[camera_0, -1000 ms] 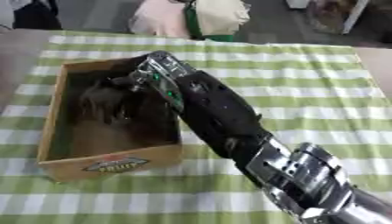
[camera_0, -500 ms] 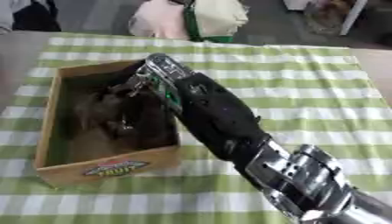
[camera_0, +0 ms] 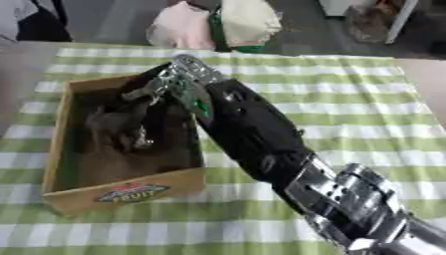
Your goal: Pick up objects on the table and place them in the box.
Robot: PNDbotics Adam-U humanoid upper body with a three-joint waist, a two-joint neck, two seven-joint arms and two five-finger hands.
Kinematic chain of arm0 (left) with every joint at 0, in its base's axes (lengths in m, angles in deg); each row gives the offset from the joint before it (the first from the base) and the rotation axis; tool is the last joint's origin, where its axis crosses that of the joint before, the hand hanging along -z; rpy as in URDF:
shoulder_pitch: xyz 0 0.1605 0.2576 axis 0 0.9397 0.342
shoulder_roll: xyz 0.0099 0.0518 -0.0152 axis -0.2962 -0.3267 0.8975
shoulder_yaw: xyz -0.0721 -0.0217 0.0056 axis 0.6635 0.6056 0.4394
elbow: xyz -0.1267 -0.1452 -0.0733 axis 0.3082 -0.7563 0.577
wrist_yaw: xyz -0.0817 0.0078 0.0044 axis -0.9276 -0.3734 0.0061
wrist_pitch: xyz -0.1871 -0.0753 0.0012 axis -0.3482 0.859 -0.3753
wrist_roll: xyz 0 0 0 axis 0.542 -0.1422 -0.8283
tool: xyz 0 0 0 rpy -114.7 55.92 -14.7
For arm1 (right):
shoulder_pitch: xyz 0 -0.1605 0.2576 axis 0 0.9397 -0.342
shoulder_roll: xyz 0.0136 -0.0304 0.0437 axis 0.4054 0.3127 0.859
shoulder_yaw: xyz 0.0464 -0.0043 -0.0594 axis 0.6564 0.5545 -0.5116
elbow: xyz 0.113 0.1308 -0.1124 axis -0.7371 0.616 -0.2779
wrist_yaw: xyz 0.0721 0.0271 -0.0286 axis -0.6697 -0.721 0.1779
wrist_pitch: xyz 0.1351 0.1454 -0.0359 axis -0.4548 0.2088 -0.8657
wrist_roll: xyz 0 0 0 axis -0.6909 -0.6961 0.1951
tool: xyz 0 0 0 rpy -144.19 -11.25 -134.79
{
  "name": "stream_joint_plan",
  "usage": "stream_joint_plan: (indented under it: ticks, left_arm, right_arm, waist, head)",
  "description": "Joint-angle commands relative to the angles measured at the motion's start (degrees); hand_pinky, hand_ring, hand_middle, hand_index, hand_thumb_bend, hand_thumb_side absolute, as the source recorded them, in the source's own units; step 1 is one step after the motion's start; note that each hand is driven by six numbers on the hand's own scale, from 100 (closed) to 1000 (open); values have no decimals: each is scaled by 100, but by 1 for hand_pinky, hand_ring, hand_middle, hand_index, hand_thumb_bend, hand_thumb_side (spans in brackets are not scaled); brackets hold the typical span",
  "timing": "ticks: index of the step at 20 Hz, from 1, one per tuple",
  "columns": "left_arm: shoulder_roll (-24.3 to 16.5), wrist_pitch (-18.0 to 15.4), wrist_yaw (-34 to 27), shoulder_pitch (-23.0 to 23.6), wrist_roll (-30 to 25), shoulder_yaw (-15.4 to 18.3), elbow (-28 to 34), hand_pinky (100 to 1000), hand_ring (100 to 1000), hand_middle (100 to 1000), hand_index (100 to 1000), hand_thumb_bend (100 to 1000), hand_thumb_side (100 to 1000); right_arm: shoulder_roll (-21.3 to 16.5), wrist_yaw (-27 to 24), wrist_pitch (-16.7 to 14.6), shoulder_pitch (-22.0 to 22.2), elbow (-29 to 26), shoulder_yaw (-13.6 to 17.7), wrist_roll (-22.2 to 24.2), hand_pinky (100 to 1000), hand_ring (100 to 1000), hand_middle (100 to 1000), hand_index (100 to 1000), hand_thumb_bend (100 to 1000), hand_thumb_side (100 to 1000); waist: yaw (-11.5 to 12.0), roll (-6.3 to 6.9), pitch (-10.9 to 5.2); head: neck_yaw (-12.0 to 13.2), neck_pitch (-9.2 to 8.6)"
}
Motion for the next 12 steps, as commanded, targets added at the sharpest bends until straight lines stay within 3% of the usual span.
stream_joint_plan:
  ticks: [1,6,12]
  left_arm:
    - [-56,11,18,-19,-6,6,96,424,576,624,696,347,829]
    - [-68,14,25,11,3,19,96,424,576,624,697,347,829]
    - [-85,24,43,60,29,47,96,424,576,624,697,357,821]
  right_arm:
    - [-202,-338,62,-218,-392,-1,5,978,1000,979,1000,412,504]
    - [-512,-984,262,-272,-1081,-32,49,969,1000,967,1000,386,543]
    - [-1189,-1655,596,-163,-2030,-34,-39,947,987,947,1000,324,576]
  waist:
    - [-6,58,-152]
    - [-63,82,-210]
    - [-189,144,-258]
  head:
    - [21,25]
    - [61,49]
    - [158,111]
